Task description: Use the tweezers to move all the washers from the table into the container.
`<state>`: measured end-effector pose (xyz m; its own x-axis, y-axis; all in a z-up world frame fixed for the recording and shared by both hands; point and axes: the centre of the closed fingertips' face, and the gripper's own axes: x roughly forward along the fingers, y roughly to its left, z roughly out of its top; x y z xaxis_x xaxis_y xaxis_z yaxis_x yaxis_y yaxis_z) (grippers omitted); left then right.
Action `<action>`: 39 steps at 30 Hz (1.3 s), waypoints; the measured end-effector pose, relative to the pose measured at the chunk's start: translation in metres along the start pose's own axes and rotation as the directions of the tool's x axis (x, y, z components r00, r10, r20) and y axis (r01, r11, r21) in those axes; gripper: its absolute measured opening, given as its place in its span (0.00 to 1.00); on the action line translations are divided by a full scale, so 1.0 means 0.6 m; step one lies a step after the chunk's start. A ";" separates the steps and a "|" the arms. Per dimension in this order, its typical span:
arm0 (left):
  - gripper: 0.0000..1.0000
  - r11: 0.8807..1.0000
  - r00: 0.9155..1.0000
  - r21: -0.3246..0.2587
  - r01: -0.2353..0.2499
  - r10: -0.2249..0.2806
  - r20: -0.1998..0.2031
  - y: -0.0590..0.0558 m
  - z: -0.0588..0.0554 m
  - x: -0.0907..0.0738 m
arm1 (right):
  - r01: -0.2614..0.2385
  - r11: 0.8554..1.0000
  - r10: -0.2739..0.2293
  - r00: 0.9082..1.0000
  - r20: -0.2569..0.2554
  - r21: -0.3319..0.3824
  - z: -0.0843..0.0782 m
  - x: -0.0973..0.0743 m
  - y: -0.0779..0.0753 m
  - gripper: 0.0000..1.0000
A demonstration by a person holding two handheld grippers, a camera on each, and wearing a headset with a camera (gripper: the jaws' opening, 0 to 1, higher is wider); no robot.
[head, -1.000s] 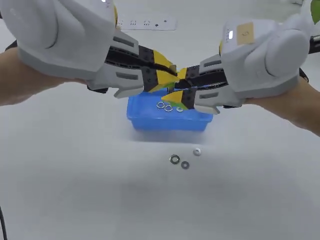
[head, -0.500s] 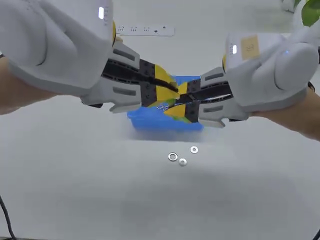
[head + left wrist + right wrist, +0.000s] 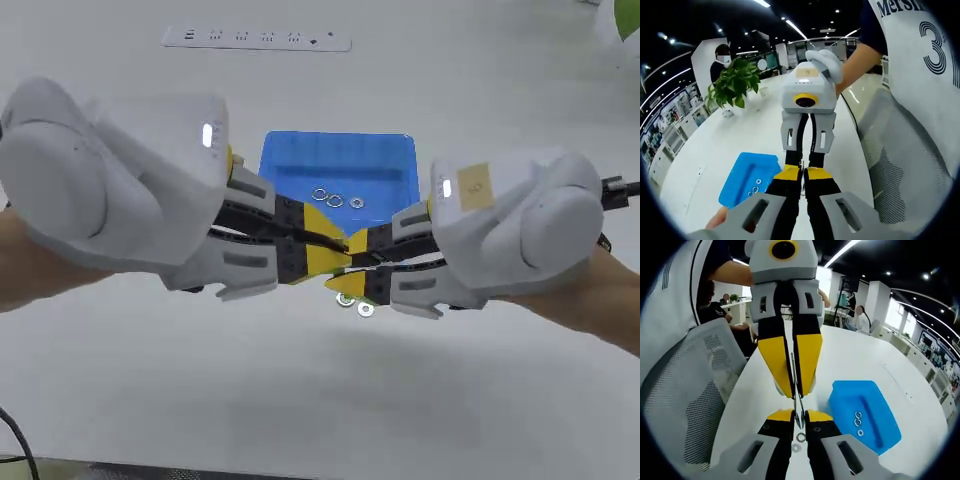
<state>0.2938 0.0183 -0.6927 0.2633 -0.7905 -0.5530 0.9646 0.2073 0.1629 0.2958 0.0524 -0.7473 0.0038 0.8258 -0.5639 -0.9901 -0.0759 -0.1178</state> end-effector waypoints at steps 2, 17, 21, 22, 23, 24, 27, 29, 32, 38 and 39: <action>0.06 1.000 1.000 -0.020 0.003 -0.003 0.000 -0.002 -0.008 0.005 | -0.004 1.000 0.004 1.000 -0.017 0.002 -0.009 0.004 0.003 0.10; 0.06 0.997 1.000 -0.070 0.020 -0.020 -0.003 0.000 -0.026 0.025 | -0.011 0.999 0.013 0.999 -0.052 0.041 -0.040 0.014 0.000 0.10; 0.06 0.997 1.000 -0.069 0.026 -0.027 -0.011 0.002 -0.030 0.029 | -0.008 0.999 0.011 0.998 -0.054 0.053 -0.046 0.016 -0.001 0.10; 0.06 0.998 1.000 -0.065 0.027 -0.028 -0.014 0.002 -0.030 0.030 | -0.007 0.999 0.010 0.999 -0.053 0.053 -0.046 0.017 -0.002 0.10; 0.06 0.997 0.999 -0.075 0.035 -0.036 -0.013 0.000 -0.031 0.031 | -0.010 0.998 0.013 0.999 -0.053 0.058 -0.047 0.017 -0.001 0.10; 0.06 0.997 0.999 -0.073 0.032 -0.034 -0.013 0.001 -0.031 0.032 | -0.012 0.998 0.015 0.998 -0.053 0.060 -0.047 0.018 0.000 0.10; 0.06 0.997 0.999 -0.065 0.030 -0.031 -0.021 0.002 -0.034 0.033 | -0.007 0.998 0.011 0.999 -0.053 0.059 -0.049 0.020 -0.001 0.11; 0.06 0.997 0.999 -0.073 0.032 -0.033 -0.020 0.002 -0.034 0.033 | -0.008 0.998 0.011 0.999 -0.051 0.062 -0.048 0.020 -0.002 0.11; 0.06 0.997 0.999 -0.077 0.032 -0.034 -0.024 0.004 -0.036 0.034 | -0.009 0.998 0.012 0.998 -0.055 0.062 -0.050 0.022 -0.002 0.11; 0.06 0.996 0.999 -0.080 0.031 -0.033 -0.022 0.005 -0.037 0.040 | -0.009 0.998 0.013 0.998 -0.060 0.067 -0.054 0.021 -0.003 0.11; 0.06 0.996 0.999 -0.079 0.031 -0.033 -0.023 0.005 -0.036 0.040 | -0.008 0.998 0.012 0.998 -0.060 0.067 -0.055 0.021 -0.003 0.11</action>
<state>0.3034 0.0124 -0.7234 0.2320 -0.7836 -0.5763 0.9703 0.2280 0.0806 0.3024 0.0447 -0.7809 0.0006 0.7898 -0.6134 -0.9973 -0.0445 -0.0582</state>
